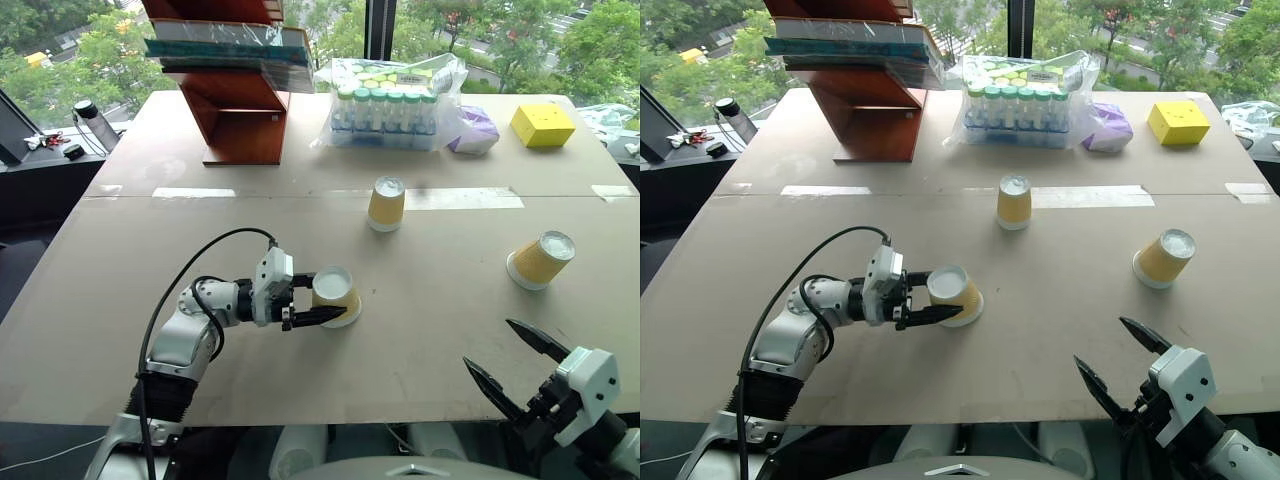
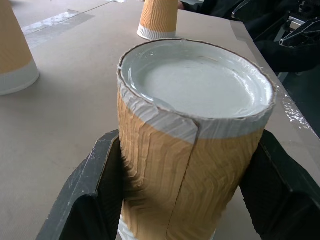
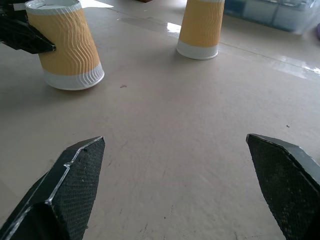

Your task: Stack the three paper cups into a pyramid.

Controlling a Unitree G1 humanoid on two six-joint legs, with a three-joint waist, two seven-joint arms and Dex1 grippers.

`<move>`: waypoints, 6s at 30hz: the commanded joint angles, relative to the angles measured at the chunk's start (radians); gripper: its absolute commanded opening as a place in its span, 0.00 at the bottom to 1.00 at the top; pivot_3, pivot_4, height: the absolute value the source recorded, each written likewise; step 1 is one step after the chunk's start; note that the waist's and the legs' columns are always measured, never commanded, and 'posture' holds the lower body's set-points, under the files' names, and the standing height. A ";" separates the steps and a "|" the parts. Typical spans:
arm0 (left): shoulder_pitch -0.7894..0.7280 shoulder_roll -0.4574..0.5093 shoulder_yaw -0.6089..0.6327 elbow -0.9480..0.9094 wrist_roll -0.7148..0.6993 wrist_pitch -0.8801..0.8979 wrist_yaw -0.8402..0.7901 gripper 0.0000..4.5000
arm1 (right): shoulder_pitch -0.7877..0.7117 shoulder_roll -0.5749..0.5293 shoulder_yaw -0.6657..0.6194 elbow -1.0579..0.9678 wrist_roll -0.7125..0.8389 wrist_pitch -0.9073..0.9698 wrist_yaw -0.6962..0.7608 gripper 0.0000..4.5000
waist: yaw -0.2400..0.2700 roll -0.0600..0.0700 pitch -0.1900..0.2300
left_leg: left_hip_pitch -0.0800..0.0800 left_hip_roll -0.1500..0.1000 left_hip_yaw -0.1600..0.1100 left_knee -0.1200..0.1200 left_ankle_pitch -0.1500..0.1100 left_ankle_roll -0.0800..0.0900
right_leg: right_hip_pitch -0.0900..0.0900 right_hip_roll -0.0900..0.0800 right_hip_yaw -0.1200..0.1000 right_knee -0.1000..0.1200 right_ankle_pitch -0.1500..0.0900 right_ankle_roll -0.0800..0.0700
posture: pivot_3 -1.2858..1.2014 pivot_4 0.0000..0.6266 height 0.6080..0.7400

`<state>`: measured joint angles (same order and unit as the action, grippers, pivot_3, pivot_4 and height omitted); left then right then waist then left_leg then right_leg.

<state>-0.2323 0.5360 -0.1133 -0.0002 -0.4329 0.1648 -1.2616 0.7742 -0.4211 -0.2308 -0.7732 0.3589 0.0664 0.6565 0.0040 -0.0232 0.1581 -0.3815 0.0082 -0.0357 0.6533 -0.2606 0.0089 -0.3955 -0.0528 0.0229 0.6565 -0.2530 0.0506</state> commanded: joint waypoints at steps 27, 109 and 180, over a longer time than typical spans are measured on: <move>-0.138 -0.209 -0.132 0.092 0.129 -0.036 0.121 0.99 | -0.002 0.018 -0.029 -0.085 -0.012 0.033 -0.116 1.00 | 0.007 0.000 0.000 | 0.000 -0.002 0.000 0.000 0.000 0.000 | 0.000 0.001 -0.001 0.000 0.001 0.002 | 0.52 0.24 1.00; 0.146 0.123 0.273 -0.219 -0.297 0.150 -0.065 1.00 | -0.566 -0.146 0.241 0.101 0.014 0.404 -0.083 0.42 | -0.018 0.005 0.003 | 0.000 -0.001 0.000 -0.001 0.000 0.000 | -0.001 0.002 0.001 0.000 0.001 0.002 | 0.52 0.24 1.00; -0.872 -0.391 0.032 1.111 0.301 -0.217 0.373 0.64 | -0.022 -0.046 -0.362 -0.259 0.266 0.161 -0.011 1.00 | -0.015 -0.004 0.008 | -0.003 -0.005 0.000 0.000 0.000 0.000 | 0.000 0.002 -0.004 -0.001 0.002 0.005 | 0.52 0.24 1.00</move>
<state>-1.0742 0.1466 -0.1041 1.1000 -0.1397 -0.0219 -0.8905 0.7444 -0.4712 -0.5794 -0.9943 0.6315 0.2562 0.6490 -0.0114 -0.0272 0.1664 -0.3845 0.0037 -0.0353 0.6535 -0.2606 0.0089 -0.3955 -0.0508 0.0187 0.6559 -0.2510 0.0551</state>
